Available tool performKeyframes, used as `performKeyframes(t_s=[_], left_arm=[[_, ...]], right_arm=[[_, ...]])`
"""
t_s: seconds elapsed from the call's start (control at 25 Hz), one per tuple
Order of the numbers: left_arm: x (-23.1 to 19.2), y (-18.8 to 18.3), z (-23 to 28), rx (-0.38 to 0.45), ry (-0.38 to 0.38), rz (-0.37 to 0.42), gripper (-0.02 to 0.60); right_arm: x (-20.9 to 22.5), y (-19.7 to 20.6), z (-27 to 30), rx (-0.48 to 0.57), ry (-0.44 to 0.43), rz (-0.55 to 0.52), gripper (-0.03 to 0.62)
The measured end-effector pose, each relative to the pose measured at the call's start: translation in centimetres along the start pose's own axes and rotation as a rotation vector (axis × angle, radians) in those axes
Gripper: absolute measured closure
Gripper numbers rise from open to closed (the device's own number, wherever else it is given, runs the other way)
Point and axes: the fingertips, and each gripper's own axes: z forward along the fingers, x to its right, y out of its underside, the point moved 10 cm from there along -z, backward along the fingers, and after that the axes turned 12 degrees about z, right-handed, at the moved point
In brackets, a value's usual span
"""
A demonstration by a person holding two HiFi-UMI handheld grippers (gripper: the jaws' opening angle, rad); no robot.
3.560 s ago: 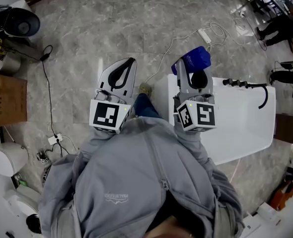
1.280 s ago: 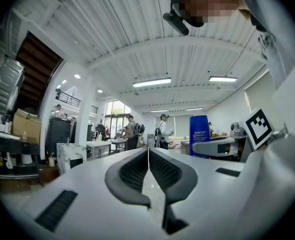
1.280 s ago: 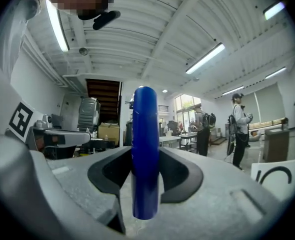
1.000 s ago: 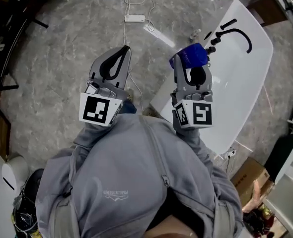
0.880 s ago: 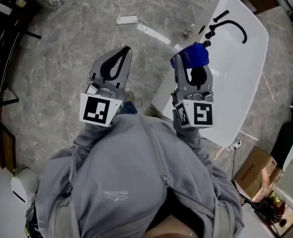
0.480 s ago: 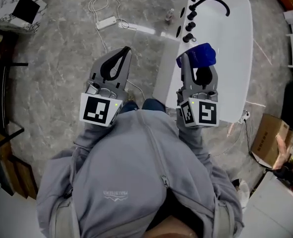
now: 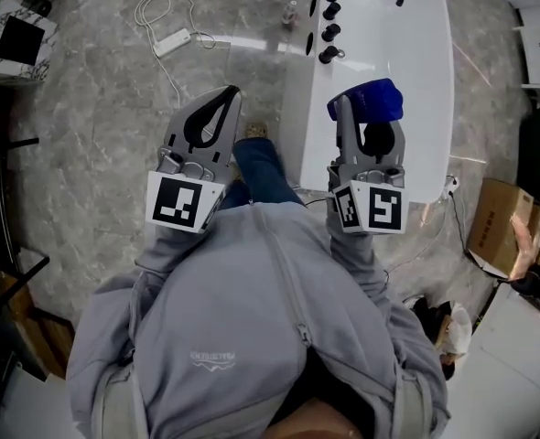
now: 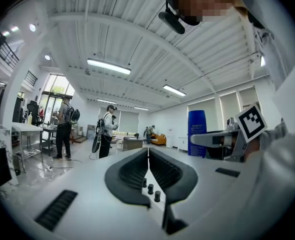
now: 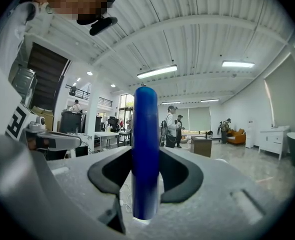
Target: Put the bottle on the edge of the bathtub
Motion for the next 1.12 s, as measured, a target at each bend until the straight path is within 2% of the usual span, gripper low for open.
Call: performKeyframes(t_s=[0.28,0.56,0.88,1.12], left_arm=[[-0.2,0.2,4.9,-0.011,0.058,-0.003,0.569],[-1.5,0.3,12.1,0.013,0.111,0.018,0.571],[-1.6,0.4,19.5,0.007,0.154,0.048,0.571],[-1.1,0.6,22.5,-0.017,0.176,0.059,0.571]], right_arm=[[2.9,-0.2,3.0,0.011,0.006,0.001,0.431],[6.7,-0.6,7.8,0.053,-0.017,-0.027,0.431],[10.9,-0.4,11.6,0.050,-0.027,-0.028,0.431],[12.8,0.2,13.3,0.041,-0.039,-0.015,0.431]])
